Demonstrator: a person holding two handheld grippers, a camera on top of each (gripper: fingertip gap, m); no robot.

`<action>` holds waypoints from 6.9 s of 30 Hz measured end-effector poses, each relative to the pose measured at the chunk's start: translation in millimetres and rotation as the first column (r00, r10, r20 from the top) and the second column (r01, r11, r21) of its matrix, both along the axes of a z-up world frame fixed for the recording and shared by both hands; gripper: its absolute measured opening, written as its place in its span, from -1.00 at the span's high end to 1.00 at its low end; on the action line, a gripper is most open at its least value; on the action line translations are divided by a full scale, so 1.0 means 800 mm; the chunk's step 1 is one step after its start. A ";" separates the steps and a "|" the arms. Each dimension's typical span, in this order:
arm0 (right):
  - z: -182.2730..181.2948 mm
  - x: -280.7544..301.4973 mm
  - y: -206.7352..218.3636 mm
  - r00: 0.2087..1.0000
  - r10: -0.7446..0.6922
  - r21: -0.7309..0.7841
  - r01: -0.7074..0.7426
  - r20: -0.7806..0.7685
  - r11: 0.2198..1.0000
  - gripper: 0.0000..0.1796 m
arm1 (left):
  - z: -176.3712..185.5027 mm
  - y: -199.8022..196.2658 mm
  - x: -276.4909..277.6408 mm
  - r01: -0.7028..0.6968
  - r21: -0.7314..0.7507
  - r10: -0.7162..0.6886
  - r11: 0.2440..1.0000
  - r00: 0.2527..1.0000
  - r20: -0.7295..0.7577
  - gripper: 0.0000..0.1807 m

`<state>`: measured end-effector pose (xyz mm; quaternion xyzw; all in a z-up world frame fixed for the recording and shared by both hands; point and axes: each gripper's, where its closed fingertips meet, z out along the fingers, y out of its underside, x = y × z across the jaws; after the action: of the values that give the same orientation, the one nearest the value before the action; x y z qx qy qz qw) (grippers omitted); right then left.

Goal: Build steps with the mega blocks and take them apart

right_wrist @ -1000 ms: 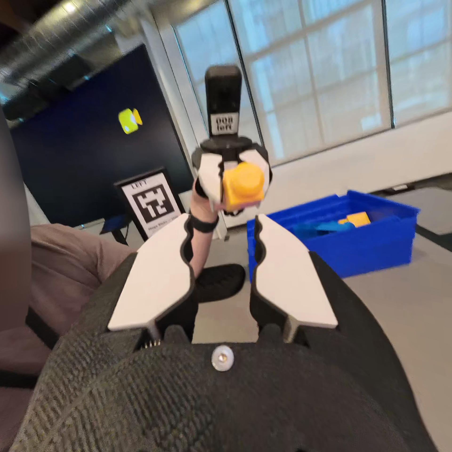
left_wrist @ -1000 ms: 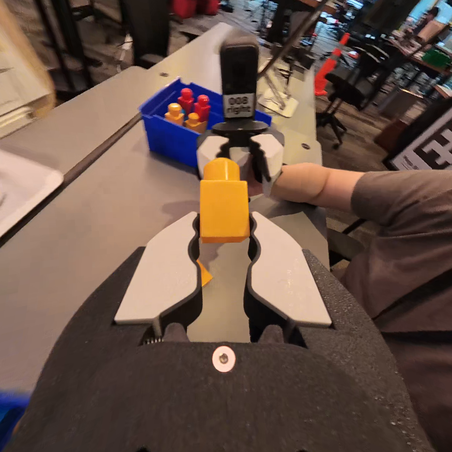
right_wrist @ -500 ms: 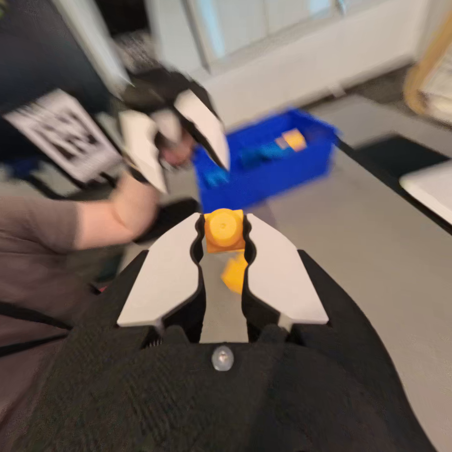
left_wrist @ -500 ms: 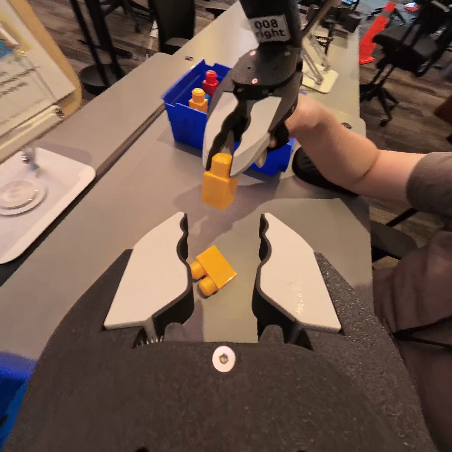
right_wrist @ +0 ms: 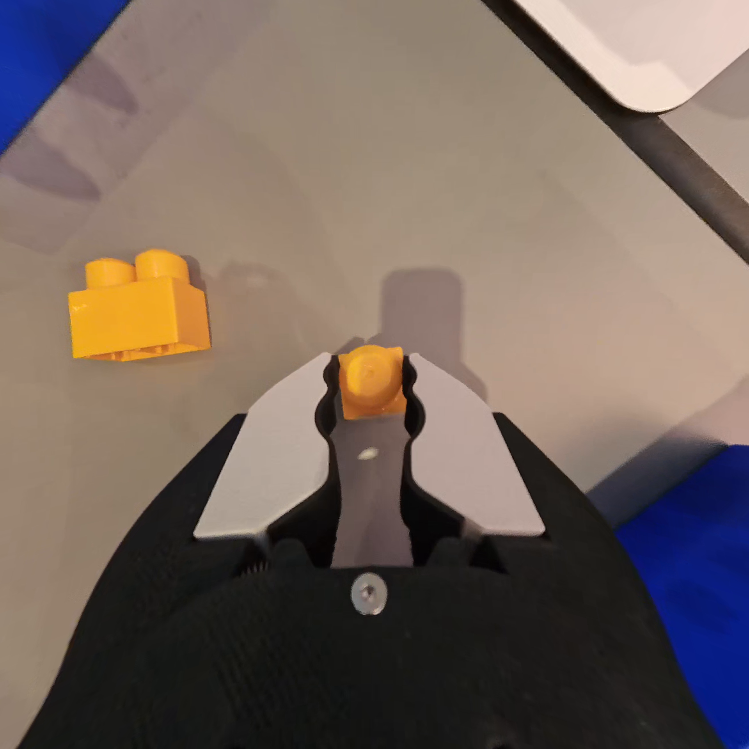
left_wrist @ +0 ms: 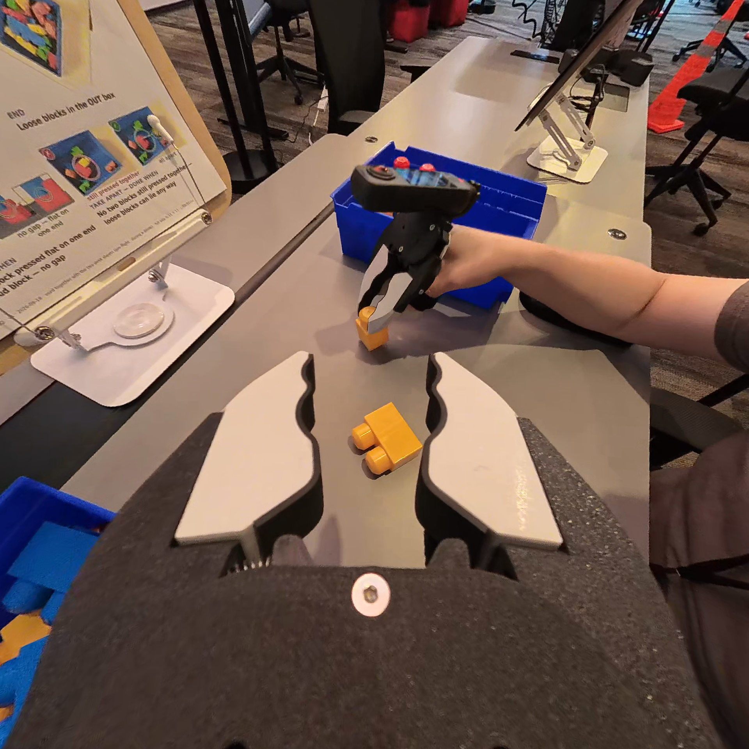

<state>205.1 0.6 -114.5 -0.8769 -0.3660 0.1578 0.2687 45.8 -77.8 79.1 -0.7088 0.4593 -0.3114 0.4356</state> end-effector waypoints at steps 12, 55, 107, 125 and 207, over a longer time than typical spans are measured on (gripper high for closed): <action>0.063 -0.040 -0.005 1.000 -0.009 0.267 0.015 -0.024 0.964 0.30 | 0.008 -0.001 -0.014 -0.039 0.021 0.040 0.999 0.999 -0.014 0.39; 0.236 -0.108 -0.093 0.964 0.232 0.946 -0.189 0.129 0.262 0.15 | -0.025 -0.017 0.123 0.316 -0.325 -0.059 0.891 0.792 0.608 0.50; 0.224 -0.109 -0.134 0.565 0.563 0.422 -0.373 -0.603 0.826 0.63 | -0.058 -0.040 0.120 0.300 -0.076 -0.281 0.951 0.940 0.193 0.45; 0.218 -0.109 -0.137 0.618 0.599 0.459 -0.393 -0.510 0.797 0.63 | -0.062 -0.047 0.123 0.352 -0.121 -0.322 0.928 0.922 0.215 0.53; 0.179 -0.064 -0.123 0.751 0.460 0.109 -0.468 -0.473 0.877 0.58 | -0.109 -0.048 0.146 0.374 -0.314 -0.323 0.873 0.924 0.202 0.55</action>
<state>153.8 -97.6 28.7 -0.6923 -0.4916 0.4369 0.2969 162.7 -116.0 -7.8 -0.6553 0.4852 -0.5109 0.2724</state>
